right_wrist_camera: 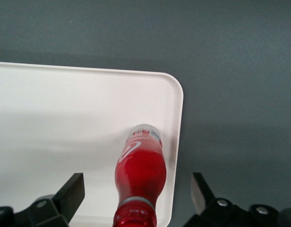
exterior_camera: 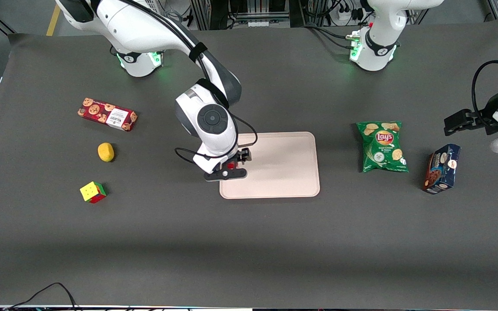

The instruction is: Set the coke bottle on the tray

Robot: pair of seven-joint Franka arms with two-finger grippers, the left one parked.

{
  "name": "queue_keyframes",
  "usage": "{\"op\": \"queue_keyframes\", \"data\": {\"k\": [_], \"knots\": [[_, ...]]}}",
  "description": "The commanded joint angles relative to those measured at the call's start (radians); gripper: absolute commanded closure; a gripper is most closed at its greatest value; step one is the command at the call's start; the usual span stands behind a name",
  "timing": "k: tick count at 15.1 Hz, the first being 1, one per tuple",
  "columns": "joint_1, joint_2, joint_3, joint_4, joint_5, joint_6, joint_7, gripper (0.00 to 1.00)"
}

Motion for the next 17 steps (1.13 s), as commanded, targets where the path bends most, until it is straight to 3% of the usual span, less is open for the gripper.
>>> {"op": "queue_keyframes", "data": {"k": [1, 4, 7, 10, 12, 17], "knots": [[0.004, -0.036, -0.002, 0.043, -0.005, -0.012, 0.0, 0.0], [-0.011, -0.137, -0.006, 0.057, -0.001, -0.067, -0.073, 0.0], [-0.059, -0.312, -0.015, 0.059, -0.001, -0.24, -0.089, 0.0], [-0.163, -0.465, -0.006, 0.054, 0.0, -0.47, -0.168, 0.0], [-0.241, -0.542, -0.002, 0.028, 0.0, -0.547, -0.184, 0.0], [-0.422, -0.685, 0.034, -0.161, -0.001, -0.495, -0.276, 0.0]]}}
